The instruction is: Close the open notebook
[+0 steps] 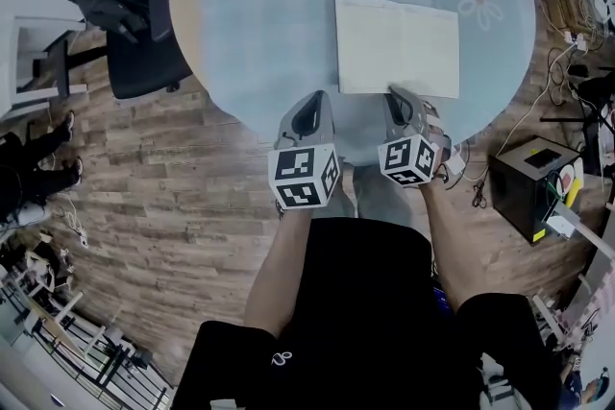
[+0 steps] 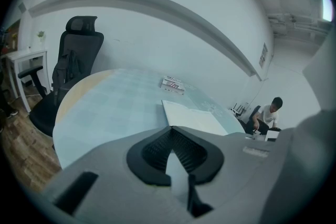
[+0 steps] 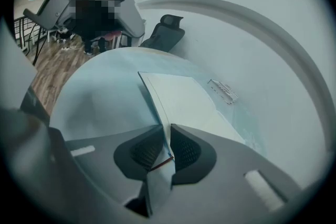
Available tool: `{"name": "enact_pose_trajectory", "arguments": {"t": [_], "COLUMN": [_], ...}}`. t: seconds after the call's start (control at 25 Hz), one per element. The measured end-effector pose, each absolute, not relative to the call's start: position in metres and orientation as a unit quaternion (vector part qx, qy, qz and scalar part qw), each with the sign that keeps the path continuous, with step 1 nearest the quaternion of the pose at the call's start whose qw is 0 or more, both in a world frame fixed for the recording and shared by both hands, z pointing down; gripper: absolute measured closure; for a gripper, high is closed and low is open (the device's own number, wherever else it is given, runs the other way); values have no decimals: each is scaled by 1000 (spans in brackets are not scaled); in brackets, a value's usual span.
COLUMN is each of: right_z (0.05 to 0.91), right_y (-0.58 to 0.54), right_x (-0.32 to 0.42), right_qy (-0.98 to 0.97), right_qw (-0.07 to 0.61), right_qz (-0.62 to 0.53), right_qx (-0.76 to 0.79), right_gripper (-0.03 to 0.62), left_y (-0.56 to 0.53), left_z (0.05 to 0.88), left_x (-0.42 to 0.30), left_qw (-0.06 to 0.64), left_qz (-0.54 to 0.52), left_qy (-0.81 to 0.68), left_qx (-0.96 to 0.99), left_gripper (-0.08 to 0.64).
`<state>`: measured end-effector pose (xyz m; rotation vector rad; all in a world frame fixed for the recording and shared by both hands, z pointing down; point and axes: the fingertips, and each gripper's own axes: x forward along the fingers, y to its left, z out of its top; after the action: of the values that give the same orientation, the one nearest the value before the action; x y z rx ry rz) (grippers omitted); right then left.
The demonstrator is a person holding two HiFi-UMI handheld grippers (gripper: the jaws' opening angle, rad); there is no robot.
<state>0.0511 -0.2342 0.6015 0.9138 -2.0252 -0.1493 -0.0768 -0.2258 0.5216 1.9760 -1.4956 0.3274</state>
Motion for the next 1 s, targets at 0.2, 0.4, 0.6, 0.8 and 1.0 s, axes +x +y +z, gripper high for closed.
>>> {"name": "enact_pose_trajectory", "arguments": {"t": [0.2,0.4,0.6,0.8,1.0], "right_z": [593,587,586,587,597], "right_y": [-235,-234,-233,-235,-235], "right_x": [59,71,86,105,122], "right_qy": [-822,-817,-796,-773,-731], "right_qw": [379,285,221,169,93], "right_qz": [21,135,207,265,360], "right_qx": [424,483,524,551,572], "right_gripper": [545,549,561,568,566], "left_y": [-225,-224,-225,-225,-227], "left_z": [523,524,525,526,530], "left_x": [-71,-62,-56,-49,-43], "left_qw": [316,315,313,314,316], "left_qz": [129,134,138,143,147], "left_qy": [-560,-551,-544,-537,-528], "left_qx": [755,761,766,770,774], "left_gripper": [572,572,572,572,572]}}
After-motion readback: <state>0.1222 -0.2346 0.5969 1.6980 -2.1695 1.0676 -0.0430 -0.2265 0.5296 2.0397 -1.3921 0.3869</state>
